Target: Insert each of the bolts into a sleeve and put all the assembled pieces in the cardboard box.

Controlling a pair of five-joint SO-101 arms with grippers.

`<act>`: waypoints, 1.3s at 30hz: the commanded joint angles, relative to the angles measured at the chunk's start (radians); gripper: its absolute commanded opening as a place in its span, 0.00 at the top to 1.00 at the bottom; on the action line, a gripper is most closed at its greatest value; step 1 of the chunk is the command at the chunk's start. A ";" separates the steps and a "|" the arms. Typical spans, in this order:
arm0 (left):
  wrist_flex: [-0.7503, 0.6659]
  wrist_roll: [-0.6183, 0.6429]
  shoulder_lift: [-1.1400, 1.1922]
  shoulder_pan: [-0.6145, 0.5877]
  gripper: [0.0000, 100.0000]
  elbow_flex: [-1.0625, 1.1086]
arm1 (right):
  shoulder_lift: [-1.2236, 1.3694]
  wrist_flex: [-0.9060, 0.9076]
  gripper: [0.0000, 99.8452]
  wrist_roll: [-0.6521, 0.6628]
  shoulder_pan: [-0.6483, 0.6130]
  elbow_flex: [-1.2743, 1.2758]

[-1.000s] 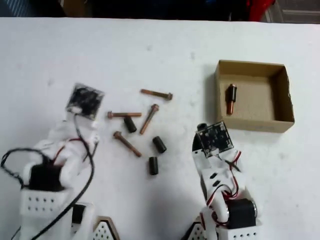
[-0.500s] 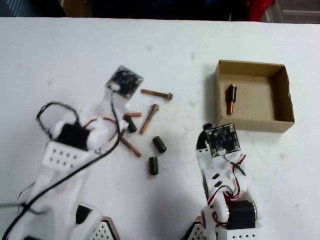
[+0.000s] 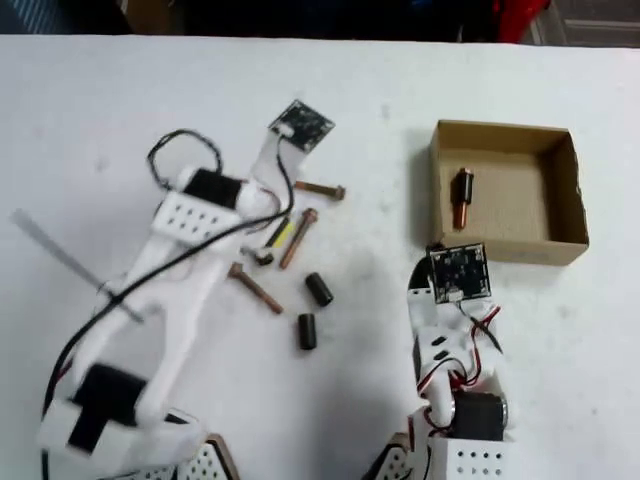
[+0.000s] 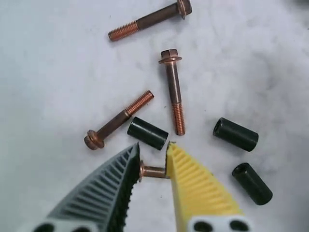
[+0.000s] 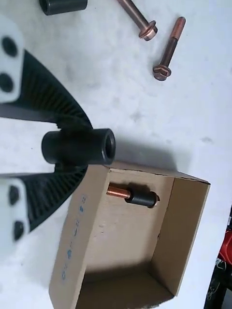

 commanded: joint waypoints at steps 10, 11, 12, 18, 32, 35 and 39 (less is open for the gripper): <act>-0.023 0.011 0.443 0.071 0.88 -0.350 | -0.008 -0.028 0.98 -0.002 0.010 0.008; -0.023 0.011 0.463 0.082 0.88 -0.364 | -0.008 -0.028 0.98 -0.002 0.010 0.008; -0.023 0.009 0.481 0.088 0.88 -0.382 | -0.008 -0.028 0.98 -0.002 0.010 0.008; -0.023 0.011 0.576 0.082 0.83 -0.468 | -0.008 -0.027 0.98 -0.002 0.010 0.008; -0.023 0.009 0.759 0.045 0.84 -0.631 | -0.008 -0.025 0.98 -0.002 0.012 0.008; -0.023 0.011 0.789 0.045 0.84 -0.651 | -0.008 -0.025 0.98 -0.002 0.012 0.008; -0.023 0.011 0.806 0.045 0.84 -0.654 | -0.008 -0.025 0.98 -0.002 0.012 0.008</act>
